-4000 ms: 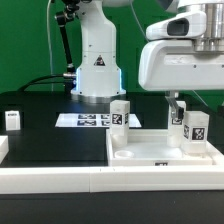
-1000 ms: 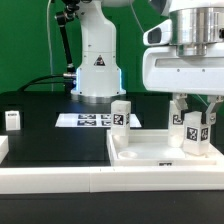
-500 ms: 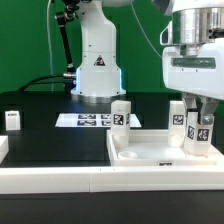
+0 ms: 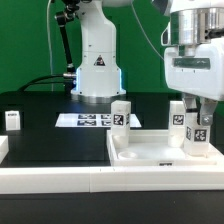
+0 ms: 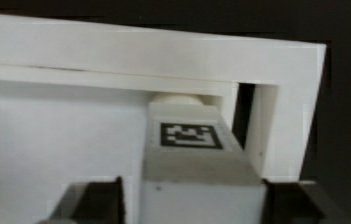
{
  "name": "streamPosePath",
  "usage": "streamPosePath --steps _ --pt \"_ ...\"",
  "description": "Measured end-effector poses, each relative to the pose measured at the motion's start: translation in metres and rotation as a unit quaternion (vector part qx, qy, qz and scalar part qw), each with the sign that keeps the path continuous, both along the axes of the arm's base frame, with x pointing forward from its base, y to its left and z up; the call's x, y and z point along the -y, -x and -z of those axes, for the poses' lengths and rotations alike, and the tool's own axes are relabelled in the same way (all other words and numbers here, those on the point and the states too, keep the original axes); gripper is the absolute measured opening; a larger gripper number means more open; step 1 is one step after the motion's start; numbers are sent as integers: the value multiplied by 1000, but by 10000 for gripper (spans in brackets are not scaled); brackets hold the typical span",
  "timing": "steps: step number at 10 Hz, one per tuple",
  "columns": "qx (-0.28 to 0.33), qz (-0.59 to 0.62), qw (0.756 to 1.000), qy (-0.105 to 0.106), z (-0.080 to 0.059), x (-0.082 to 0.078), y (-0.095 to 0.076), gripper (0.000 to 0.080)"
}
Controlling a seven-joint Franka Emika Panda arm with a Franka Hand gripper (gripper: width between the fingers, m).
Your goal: Assemble square table
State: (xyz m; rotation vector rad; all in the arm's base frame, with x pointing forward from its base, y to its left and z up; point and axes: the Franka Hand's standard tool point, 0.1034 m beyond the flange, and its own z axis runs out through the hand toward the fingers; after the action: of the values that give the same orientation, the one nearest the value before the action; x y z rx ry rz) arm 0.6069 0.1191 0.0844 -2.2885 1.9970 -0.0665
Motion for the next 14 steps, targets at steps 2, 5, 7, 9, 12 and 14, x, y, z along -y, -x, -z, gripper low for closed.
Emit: streamPosePath --steps 2,5,7,9,12,14 --pt "3 -57 998 7 0 1 0 549" --pt "8 -167 986 21 -1 -2 -1 644" --pt "11 -250 968 30 -1 -2 -1 649" --pt "15 -327 944 38 -1 -3 0 649" --pt "21 -456 888 51 1 -5 0 649" --pt "22 -521 851 60 1 -4 0 649"
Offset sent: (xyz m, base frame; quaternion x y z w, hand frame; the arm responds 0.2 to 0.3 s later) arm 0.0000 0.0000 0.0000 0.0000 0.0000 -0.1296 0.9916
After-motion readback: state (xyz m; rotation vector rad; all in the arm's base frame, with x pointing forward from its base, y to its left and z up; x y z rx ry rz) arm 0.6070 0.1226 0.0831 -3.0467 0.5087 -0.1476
